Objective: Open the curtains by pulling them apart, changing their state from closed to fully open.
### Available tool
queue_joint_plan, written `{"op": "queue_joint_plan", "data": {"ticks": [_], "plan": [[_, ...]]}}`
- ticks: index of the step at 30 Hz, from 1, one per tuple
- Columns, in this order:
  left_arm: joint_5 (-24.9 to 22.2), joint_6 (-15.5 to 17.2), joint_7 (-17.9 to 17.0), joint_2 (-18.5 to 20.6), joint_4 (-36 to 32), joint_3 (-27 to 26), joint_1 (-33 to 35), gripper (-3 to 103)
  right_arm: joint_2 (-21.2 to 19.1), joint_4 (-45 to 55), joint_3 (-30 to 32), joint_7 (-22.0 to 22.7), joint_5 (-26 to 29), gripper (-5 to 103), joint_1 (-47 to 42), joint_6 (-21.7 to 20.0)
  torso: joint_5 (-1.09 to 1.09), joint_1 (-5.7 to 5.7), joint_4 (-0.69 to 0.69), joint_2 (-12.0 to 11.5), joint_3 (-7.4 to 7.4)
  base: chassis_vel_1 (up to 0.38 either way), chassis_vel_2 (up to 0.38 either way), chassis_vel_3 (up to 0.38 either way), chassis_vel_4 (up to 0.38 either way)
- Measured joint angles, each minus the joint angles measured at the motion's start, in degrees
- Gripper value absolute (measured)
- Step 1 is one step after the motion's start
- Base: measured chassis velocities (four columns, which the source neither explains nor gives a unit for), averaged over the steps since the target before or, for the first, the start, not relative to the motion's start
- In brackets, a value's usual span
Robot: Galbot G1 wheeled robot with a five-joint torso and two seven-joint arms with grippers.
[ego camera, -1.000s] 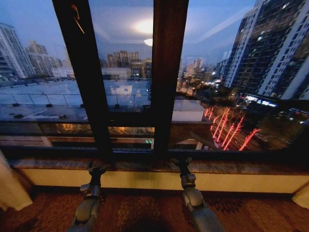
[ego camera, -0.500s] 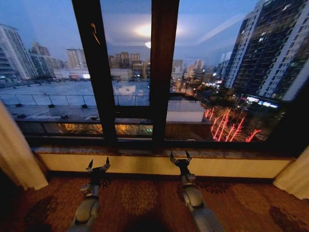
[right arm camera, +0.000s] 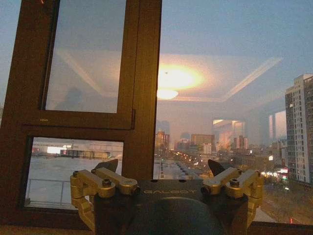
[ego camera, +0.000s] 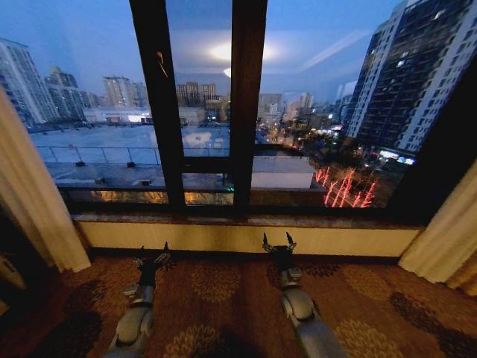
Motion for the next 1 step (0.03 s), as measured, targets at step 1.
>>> {"op": "queue_joint_plan", "data": {"ticks": [1], "plan": [[0.0,0.0,0.0,0.0,0.0,0.0,0.0,100,0.0,0.0,0.0,0.0,0.0,100,0.0,0.0,0.0,0.02,0.0,0.0,0.01,0.0,0.0,0.0,0.0]]}}
